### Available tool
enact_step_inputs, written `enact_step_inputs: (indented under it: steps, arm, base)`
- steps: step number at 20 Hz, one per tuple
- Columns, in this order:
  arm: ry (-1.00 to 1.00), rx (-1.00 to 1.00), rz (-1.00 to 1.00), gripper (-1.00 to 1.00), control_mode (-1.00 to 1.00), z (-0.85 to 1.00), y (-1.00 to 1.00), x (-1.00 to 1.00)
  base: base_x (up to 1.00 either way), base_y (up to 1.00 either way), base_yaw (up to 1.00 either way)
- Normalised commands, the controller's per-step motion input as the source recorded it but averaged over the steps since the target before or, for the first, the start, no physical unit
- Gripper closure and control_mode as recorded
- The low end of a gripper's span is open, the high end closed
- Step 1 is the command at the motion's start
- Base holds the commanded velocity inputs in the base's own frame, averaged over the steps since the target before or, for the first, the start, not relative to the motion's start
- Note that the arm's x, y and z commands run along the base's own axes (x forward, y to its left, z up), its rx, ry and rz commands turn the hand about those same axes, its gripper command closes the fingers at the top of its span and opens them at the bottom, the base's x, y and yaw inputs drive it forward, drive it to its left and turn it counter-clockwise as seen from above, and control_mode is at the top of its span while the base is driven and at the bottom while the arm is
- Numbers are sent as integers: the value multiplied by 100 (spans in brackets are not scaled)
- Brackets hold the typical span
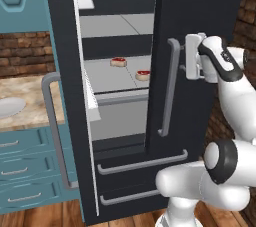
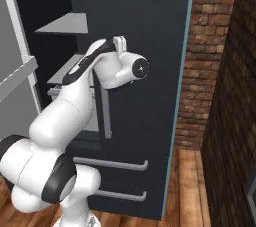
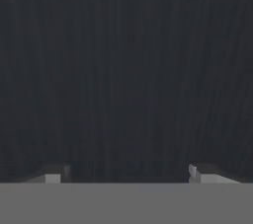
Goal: Place the steak on the counter behind the older steak on the same shelf of the fridge to maintain FIFO order. Close the fridge door when finished.
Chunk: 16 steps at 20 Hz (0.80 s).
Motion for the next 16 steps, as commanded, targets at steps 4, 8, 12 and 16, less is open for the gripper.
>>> enact_step_inputs:
  steps: [4, 8, 12, 16]
  arm:
    - [0, 0, -6, -100, -100, 0, 0, 62]
    - [0, 0, -6, -100, -100, 0, 0, 57]
    - [0, 0, -4, -100, -100, -8, 0, 35]
    - [-1, 0, -3, -100, -100, -1, 0, -27]
  base:
    - [0, 0, 0]
    - [0, 0, 0]
    - [0, 0, 0]
    - [0, 0, 0]
